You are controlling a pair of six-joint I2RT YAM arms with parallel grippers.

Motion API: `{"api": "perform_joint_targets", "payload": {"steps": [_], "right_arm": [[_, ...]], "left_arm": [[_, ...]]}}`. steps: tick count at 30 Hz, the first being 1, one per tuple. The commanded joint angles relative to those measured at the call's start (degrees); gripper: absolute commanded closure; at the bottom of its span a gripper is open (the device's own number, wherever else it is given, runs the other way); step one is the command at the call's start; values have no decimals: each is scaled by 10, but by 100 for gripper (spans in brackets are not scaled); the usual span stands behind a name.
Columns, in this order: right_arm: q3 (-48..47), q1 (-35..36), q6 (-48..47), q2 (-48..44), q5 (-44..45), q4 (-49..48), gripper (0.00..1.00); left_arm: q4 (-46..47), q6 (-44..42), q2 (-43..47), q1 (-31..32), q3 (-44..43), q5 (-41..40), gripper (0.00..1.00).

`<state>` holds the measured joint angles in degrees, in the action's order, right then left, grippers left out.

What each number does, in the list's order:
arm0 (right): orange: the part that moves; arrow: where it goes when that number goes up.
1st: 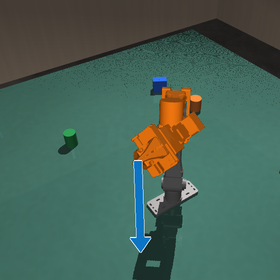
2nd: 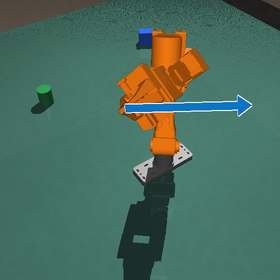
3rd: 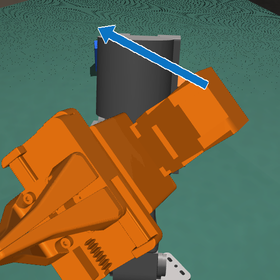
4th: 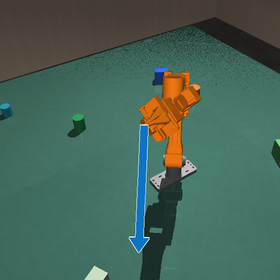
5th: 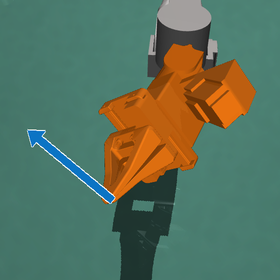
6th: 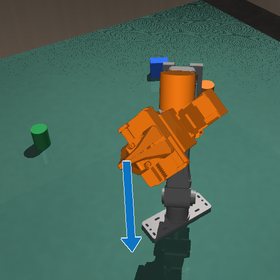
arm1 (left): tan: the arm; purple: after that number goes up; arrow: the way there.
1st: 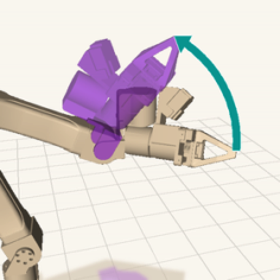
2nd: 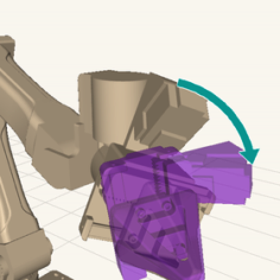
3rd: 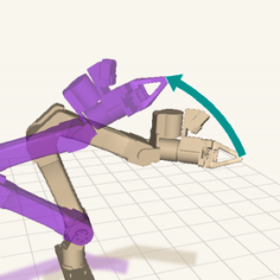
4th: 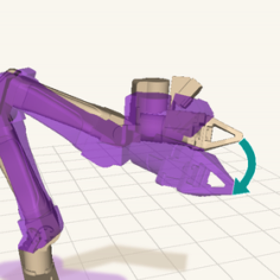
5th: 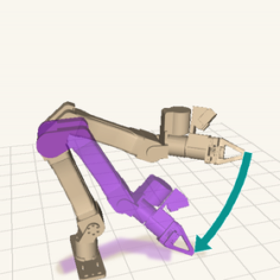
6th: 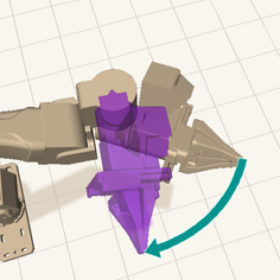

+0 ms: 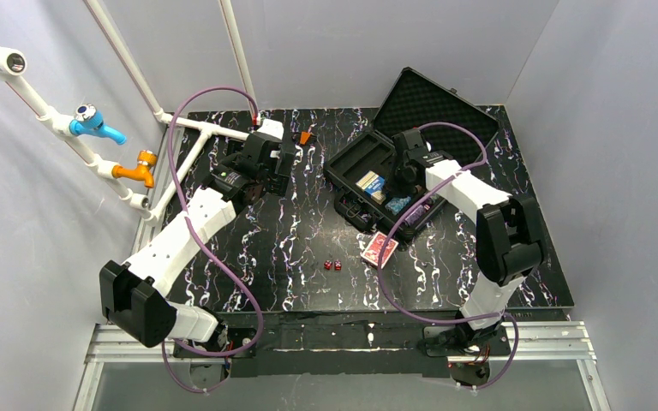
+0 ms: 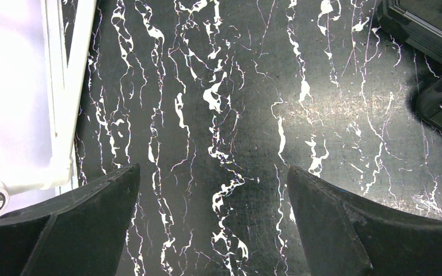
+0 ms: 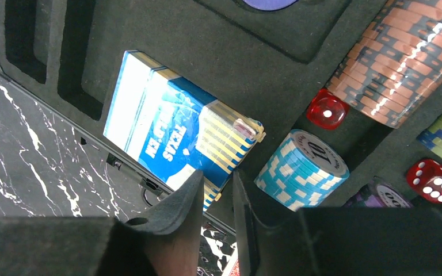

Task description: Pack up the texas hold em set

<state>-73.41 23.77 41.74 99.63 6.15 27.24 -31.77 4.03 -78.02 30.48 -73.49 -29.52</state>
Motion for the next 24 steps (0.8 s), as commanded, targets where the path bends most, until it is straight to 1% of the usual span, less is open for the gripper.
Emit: {"api": "perform_joint_targets", "payload": {"steps": [1,6,12,14,24], "right_arm": [[-15,4,2,13,-15,-25,70],[-6,5,4,33,-18,-33,78],[2,5,4,42,-10,-26,78],[0,5,2,42,-9,-20,76],[-36,5,-23,5,-5,22,57]], "left_arm": [[-9,-3,9,-2,2,-9,1],[-9,-3,8,-2,2,-8,1],[-9,-3,8,-2,3,-11,1],[-9,-3,8,-2,2,-10,1],[-9,-4,8,-2,3,-10,1]]}}
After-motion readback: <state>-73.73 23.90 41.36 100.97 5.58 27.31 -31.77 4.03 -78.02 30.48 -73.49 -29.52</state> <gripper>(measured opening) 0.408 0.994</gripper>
